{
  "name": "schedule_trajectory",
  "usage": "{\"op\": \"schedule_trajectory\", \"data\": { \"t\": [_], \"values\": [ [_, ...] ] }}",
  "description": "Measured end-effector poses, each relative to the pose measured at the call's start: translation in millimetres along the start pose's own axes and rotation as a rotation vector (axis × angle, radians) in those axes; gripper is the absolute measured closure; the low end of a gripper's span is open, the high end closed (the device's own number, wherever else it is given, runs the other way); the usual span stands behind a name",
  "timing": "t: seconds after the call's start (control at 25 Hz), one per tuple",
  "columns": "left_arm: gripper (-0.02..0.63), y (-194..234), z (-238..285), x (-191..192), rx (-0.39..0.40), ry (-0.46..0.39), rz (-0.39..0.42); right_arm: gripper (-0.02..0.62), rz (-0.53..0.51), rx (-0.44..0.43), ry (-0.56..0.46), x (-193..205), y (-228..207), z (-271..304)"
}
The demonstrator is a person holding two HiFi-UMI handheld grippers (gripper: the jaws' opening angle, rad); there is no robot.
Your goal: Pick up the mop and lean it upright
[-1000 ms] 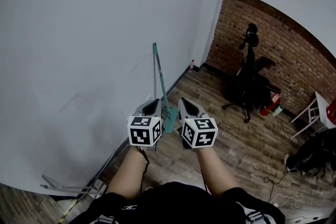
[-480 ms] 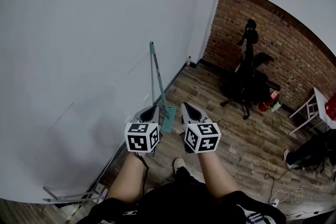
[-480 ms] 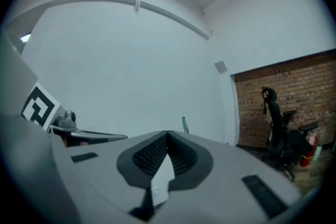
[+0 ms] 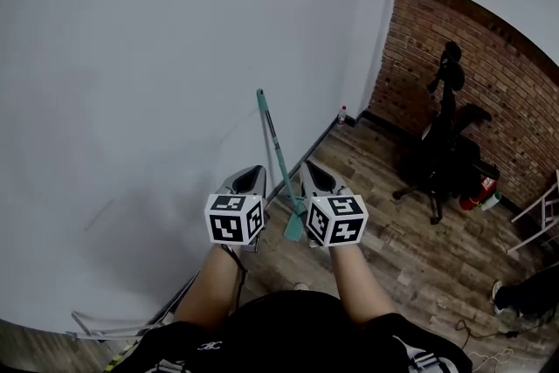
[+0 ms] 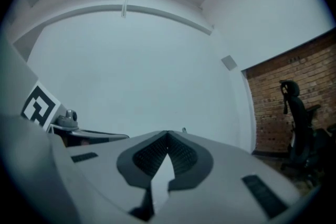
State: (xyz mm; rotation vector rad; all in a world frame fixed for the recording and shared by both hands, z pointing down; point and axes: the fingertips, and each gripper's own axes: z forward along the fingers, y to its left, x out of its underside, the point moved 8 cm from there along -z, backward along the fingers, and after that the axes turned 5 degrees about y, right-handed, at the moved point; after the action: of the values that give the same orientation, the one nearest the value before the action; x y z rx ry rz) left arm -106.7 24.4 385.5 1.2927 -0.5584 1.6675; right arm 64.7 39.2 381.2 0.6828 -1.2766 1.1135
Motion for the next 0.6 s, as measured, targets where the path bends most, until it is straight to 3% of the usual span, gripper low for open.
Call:
{"op": "schedule_trajectory", "data": {
  "t": [0.32,0.6],
  "values": [
    [0.609,-19.0,77.7,-13.2,-0.080,0.024,-0.037,0.581,-0.012,-0.085,0.045,-15.7,-81.6,46.3],
    [0.609,1.2,117.1,-10.9,-0.140,0.071,-0.057,0.581,-0.027,-0.150,0.079,-6.4,-105.2,81.8]
  ]
}}
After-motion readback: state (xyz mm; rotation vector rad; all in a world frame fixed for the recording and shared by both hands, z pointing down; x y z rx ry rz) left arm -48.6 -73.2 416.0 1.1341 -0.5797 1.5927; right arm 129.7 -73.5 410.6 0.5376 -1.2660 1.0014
